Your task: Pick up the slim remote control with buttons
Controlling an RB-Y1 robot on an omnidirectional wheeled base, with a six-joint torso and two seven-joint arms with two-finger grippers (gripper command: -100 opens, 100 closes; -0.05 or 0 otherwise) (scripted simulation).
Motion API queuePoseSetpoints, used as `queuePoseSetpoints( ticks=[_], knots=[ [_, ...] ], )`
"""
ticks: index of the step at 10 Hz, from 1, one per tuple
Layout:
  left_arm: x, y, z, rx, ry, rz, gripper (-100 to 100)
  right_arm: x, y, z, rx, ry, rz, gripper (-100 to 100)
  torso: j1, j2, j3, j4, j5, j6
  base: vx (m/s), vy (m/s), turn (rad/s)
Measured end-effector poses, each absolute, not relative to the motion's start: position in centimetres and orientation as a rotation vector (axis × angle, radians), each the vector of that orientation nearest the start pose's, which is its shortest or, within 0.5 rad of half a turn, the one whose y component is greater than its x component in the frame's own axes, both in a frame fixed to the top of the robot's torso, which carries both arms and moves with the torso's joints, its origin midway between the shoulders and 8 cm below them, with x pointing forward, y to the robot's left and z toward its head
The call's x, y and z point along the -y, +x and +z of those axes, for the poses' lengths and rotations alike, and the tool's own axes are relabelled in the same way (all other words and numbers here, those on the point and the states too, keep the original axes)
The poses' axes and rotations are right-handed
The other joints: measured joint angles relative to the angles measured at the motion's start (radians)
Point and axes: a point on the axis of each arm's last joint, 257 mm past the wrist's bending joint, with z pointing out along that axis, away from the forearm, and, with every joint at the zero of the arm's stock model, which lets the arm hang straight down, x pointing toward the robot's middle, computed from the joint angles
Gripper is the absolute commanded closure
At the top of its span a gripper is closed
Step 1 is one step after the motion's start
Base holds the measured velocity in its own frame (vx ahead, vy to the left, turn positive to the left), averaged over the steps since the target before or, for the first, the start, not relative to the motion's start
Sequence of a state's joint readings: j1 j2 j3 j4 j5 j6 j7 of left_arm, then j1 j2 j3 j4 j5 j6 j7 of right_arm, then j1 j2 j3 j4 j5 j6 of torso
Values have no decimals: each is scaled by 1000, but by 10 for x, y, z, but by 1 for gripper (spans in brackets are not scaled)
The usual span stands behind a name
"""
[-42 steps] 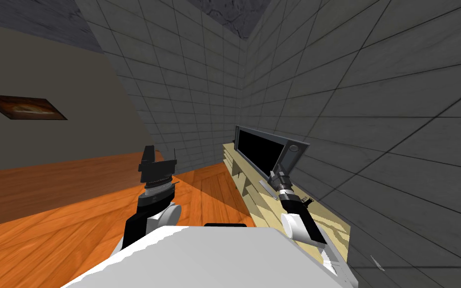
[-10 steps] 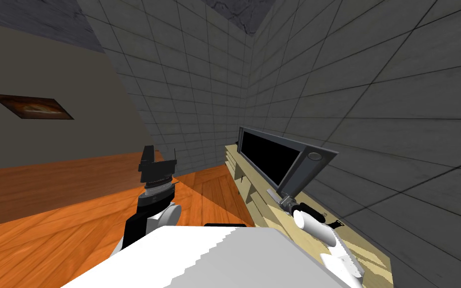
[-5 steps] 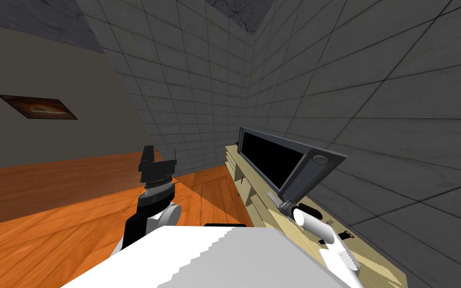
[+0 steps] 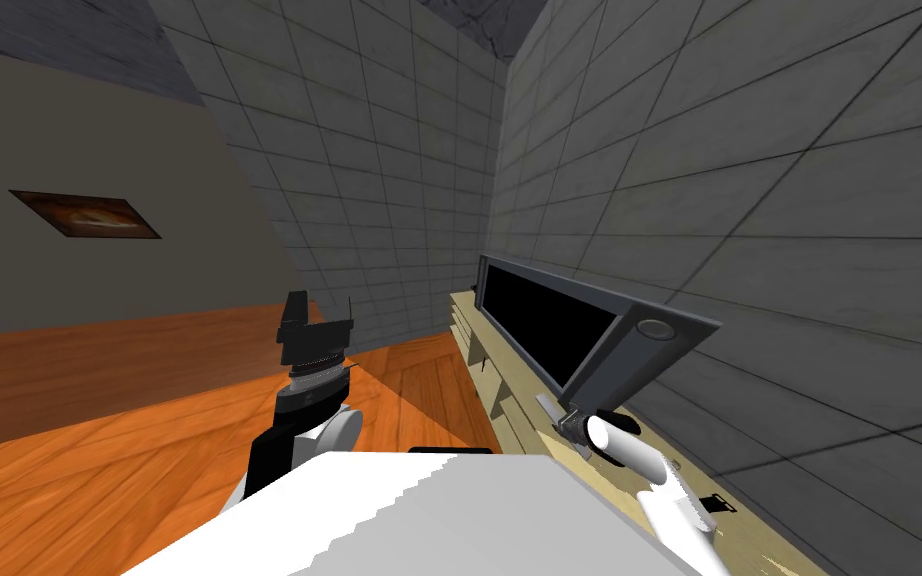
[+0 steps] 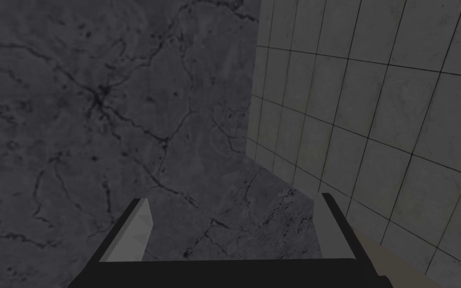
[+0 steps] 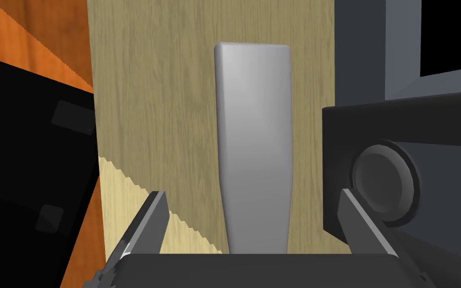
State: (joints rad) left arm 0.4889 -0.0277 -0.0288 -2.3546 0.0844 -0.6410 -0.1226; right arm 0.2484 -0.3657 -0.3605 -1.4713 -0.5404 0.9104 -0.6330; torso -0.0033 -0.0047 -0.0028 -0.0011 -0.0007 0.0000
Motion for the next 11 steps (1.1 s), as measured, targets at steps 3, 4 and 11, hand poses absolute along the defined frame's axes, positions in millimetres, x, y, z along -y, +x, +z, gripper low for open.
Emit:
queuePoseSetpoints(
  ticks=[3,4,11],
  knots=[
    [-278,299,83,-400,-518,-1308,0,479,272,-488,618,-3183,-589,-100,0,1,0,0,0,0,60,-49,31],
    [-278,299,83,-400,-518,-1308,0,479,265,-494,582,-3167,-537,-100,0,1,0,0,0,0,86,-52,44],
    [-278,299,83,-400,-518,-1308,0,469,222,-514,408,-3082,-276,-100,1,2,1,0,0,0,47,-39,20]
  ],
)
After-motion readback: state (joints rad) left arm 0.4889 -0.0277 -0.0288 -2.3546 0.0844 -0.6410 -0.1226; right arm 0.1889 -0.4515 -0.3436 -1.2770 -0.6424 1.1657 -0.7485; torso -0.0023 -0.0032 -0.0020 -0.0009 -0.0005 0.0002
